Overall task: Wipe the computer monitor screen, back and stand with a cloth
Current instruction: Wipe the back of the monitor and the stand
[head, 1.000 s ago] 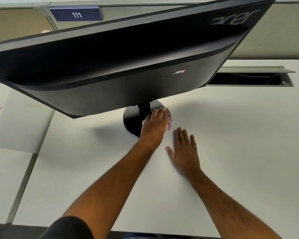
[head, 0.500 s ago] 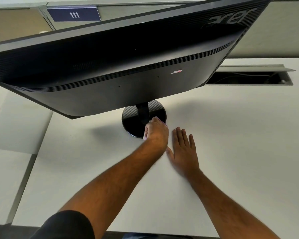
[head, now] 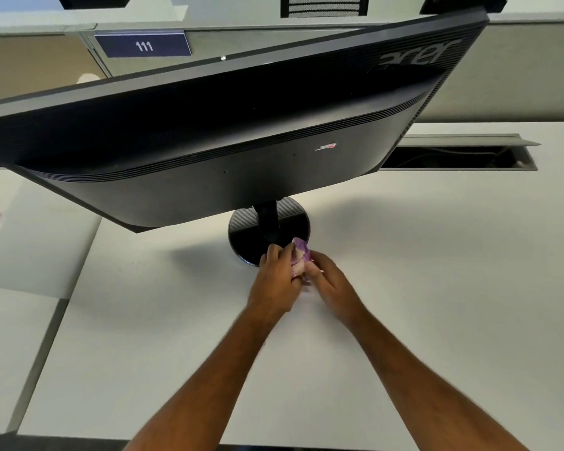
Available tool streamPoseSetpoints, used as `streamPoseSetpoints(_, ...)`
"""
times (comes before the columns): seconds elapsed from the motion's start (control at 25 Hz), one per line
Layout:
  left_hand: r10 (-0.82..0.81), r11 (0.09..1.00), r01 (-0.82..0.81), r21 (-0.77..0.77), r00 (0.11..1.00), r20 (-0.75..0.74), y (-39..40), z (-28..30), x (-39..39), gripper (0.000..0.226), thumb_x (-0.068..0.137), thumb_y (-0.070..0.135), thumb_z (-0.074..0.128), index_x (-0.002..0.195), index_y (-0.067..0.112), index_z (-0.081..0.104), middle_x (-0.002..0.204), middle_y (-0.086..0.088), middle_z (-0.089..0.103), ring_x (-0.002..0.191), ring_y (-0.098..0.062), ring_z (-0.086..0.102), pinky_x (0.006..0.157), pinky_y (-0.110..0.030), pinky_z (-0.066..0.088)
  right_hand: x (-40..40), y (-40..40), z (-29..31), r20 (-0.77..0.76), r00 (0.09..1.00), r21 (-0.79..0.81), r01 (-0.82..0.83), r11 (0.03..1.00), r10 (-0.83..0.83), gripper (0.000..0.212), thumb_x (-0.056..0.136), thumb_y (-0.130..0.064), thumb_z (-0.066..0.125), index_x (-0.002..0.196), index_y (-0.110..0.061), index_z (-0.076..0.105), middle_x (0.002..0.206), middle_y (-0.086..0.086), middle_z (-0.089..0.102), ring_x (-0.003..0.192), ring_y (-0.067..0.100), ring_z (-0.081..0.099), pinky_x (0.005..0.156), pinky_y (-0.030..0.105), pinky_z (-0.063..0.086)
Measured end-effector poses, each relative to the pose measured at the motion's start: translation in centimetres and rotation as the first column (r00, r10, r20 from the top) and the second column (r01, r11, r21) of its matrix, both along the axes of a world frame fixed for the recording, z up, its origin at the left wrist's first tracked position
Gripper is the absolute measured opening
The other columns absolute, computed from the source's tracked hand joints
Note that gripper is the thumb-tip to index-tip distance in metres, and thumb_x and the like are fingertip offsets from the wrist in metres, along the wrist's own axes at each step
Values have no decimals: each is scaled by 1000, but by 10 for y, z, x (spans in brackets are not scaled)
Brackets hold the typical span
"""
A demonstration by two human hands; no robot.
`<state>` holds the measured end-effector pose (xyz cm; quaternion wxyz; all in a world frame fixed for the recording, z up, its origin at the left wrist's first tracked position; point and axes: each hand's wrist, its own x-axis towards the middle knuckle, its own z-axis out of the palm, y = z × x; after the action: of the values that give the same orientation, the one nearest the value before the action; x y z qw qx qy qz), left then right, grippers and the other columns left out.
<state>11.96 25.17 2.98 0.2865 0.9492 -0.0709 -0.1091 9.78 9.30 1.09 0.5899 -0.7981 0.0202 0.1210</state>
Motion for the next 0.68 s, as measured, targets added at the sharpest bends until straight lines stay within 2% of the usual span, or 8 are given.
streamPoseSetpoints(0.12, -33, 954, 12, -299, 997, -64, -3, -1, -7, 69, 101, 39, 64, 160, 22, 34, 148, 0, 43, 133, -16, 47, 110, -33, 48, 11, 15, 17, 19, 990, 92, 136, 986, -138, 32, 106, -31, 54, 135, -19, 59, 117, -5, 70, 105, 7, 70, 82, 17, 56)
streamPoseSetpoints(0.2, -53, 941, 36, -337, 998, -40, 14, -6, -13, 67, 101, 41, 63, 160, 25, 36, 154, 3, 44, 138, -13, 45, 115, -30, 41, 26, 9, 15, 37, 964, 79, 259, 963, -263, 24, 106, -23, 55, 128, -16, 63, 111, -2, 72, 97, 5, 71, 77, 16, 56)
streamPoseSetpoints(0.36, 107, 993, -95, -70, 973, 203, 75, -38, -29, 58, 102, 45, 50, 152, 16, 49, 154, -5, 51, 142, -27, 45, 120, -38, 34, 62, -4, 20, -37, 951, 142, 309, 940, -307, 21, 100, -27, 56, 120, -24, 59, 101, 13, 73, 79, 26, 74, 65, 39, 62)
streamPoseSetpoints(0.44, 183, 976, -204, 71, 956, 230, 105, -56, -34, 65, 101, 50, 39, 154, 13, 45, 159, -9, 46, 147, -32, 40, 123, -47, 31, 79, -4, 24, -112, 960, 154, 272, 950, -257, 10, 103, -18, 49, 110, -18, 55, 87, 9, 66, 59, 13, 66, 50, 25, 52)
streamPoseSetpoints(0.48, 191, 967, -222, 128, 957, 220, 117, -64, -37, 69, 102, 52, 35, 158, 12, 40, 164, -9, 40, 152, -33, 35, 125, -46, 26, 88, -4, 28, -115, 967, 100, 239, 966, -228, 14, 104, -17, 43, 99, -19, 55, 80, 2, 59, 55, 10, 59, 47, 21, 46)
streamPoseSetpoints(0.56, 154, 956, -199, 214, 965, 211, 133, -76, -41, 73, 105, 53, 30, 164, 11, 28, 172, -6, 25, 159, -29, 21, 130, -44, 15, 107, -1, 22, -34, 969, -165, 237, 957, -246, 23, 103, -18, 38, 93, -20, 58, 87, 2, 61, 75, 18, 61, 66, 31, 53)
streamPoseSetpoints(0.64, 108, 947, -164, 276, 972, 207, 136, -81, -44, 72, 107, 53, 28, 166, 13, 21, 174, -3, 16, 161, -24, 13, 131, -42, 9, 112, -3, 12, 104, 952, -469, 302, 830, -288, 26, 106, -26, 41, 116, -16, 63, 118, 10, 65, 110, 30, 59, 98, 41, 48)
streamPoseSetpoints(0.68, 103, 944, -160, 288, 974, 202, 136, -81, -44, 72, 107, 53, 28, 166, 13, 20, 175, -3, 15, 162, -23, 11, 131, -41, 8, 111, -1, 11, 148, 957, -504, 291, 813, -251, 33, 106, -33, 41, 125, -16, 61, 128, 10, 63, 119, 30, 56, 104, 43, 43)
